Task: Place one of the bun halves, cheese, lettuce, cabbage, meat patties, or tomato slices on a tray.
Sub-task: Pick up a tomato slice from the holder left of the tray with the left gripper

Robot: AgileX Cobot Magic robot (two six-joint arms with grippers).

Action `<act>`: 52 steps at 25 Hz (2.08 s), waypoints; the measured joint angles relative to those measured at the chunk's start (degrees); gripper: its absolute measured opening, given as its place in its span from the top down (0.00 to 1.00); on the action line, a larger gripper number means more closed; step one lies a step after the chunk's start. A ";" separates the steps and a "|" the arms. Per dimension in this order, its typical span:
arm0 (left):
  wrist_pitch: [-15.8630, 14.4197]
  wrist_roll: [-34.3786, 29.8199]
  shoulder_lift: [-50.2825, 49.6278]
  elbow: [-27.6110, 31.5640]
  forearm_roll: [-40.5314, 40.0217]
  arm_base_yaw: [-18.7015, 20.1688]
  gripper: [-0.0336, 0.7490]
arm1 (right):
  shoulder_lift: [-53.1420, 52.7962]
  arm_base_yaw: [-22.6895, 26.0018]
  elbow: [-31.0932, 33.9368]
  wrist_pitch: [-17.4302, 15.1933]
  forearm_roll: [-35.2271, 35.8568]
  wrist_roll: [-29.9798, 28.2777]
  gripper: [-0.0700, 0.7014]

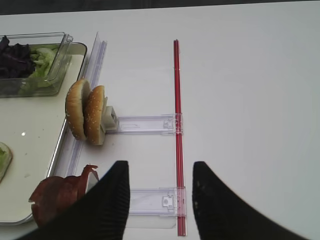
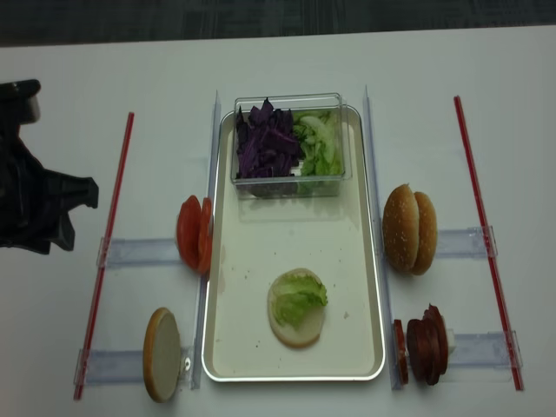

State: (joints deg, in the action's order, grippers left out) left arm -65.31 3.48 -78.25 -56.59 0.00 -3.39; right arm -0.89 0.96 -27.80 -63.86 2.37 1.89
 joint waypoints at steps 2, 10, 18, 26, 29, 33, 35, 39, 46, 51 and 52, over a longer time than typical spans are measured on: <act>0.00 0.00 -1.85 -0.90 0.00 0.00 0.67 | 0.00 0.00 0.00 0.00 0.00 0.00 0.47; -0.75 -0.13 -11.01 -8.24 0.00 0.00 0.67 | 0.00 0.00 0.00 0.00 0.00 0.00 0.47; -1.65 -0.13 -17.01 -13.75 0.00 0.00 0.67 | 0.00 0.00 0.00 0.00 0.00 0.00 0.47; -2.12 0.01 -18.35 -14.85 0.00 2.12 0.67 | 0.00 0.00 0.00 0.00 0.00 0.10 0.47; -2.12 1.99 -18.35 -14.97 0.00 4.63 0.67 | 0.00 0.00 0.00 0.00 0.00 0.10 0.47; -2.12 3.77 -18.35 -14.97 0.00 6.79 0.67 | 0.00 0.00 0.00 0.00 0.00 0.10 0.47; -2.12 5.13 -18.35 -14.97 -0.39 8.33 0.67 | 0.00 0.00 0.00 0.00 0.00 0.10 0.47; -2.12 7.66 -18.35 -14.97 -0.75 12.58 0.67 | 0.00 0.00 0.00 0.00 0.00 0.20 0.47; -2.12 14.92 -18.35 -15.10 -3.01 18.52 0.67 | 0.00 0.00 0.00 0.00 0.00 0.43 0.47; -2.56 17.67 -18.35 -17.08 -5.53 22.74 0.67 | 0.00 0.00 0.00 0.00 0.00 0.61 0.47; -2.56 17.89 -18.35 -17.20 -5.81 23.41 0.67 | 0.00 0.00 0.00 0.00 0.00 0.61 0.47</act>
State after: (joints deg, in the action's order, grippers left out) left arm -67.87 21.37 -96.60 -73.79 -5.81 20.02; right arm -0.89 0.96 -27.80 -63.86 2.37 2.50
